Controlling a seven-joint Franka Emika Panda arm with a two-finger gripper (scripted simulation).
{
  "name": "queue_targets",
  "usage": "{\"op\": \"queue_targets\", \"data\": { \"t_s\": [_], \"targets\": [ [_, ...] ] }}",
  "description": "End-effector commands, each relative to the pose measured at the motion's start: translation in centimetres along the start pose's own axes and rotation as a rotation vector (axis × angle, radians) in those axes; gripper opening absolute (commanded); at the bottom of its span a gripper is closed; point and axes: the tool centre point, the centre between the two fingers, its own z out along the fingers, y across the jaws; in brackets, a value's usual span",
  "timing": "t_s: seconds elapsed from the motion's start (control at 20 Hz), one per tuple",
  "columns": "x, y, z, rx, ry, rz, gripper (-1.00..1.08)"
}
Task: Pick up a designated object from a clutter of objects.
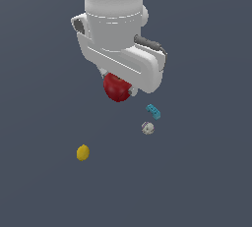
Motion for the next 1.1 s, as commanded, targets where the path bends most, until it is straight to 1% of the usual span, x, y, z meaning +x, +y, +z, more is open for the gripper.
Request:
{"op": "queue_targets", "data": {
  "t_s": [0.0,0.5,1.05],
  "targets": [
    [0.8,-0.2,-1.6,0.001,0.002,0.0,-1.0],
    [3.2,-0.8,-5.9,0.001,0.002,0.0,-1.0],
    [4.2,-1.1,-7.6,0.001,0.002,0.0,-1.0]
  ]
}}
